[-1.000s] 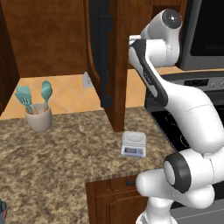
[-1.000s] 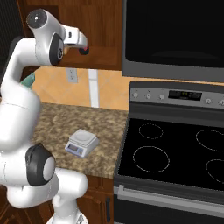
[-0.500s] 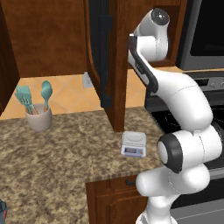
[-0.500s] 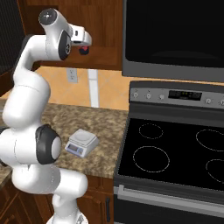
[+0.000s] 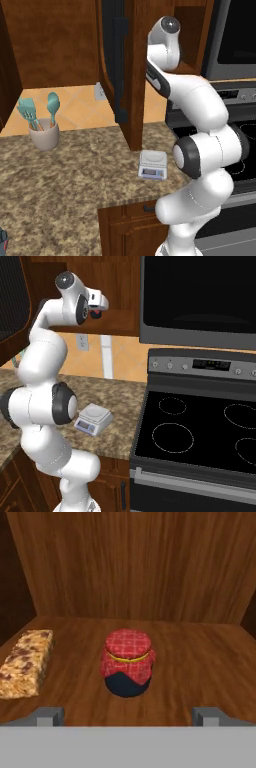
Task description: Pick the jam and place it on the digital scale for weighing, and close the cabinet.
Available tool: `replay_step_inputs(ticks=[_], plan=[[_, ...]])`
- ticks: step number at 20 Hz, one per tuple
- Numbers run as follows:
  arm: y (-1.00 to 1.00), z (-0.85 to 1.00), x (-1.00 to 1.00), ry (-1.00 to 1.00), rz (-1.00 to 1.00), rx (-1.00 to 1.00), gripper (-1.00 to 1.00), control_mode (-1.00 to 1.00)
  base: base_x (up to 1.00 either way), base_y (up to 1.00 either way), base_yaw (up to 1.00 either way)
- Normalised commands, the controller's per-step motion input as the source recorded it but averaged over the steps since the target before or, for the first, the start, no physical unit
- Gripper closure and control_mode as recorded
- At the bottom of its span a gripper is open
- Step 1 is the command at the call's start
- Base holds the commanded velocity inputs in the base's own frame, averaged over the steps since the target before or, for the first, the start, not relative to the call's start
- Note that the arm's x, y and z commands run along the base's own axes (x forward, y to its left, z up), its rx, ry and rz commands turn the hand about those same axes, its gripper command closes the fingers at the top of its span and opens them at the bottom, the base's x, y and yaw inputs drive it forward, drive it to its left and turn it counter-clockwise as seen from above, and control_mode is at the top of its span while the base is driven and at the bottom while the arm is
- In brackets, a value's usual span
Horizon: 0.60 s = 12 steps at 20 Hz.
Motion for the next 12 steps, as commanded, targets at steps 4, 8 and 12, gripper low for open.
replay_step_inputs(ticks=[4,8,12], plan=[[0.05,-0.09,0.57,0.03,0.0,0.0,-1.0,-1.0,0.0,0.0,0.0],[0.0,-0.02,0.34,0.02,0.0,0.0,-1.0,-1.0,0.0,0.0,0.0],[0.0,-0.05,0.38,0.0,0.0,0.0,-1.0,-1.0,0.0,0.0,0.0]])
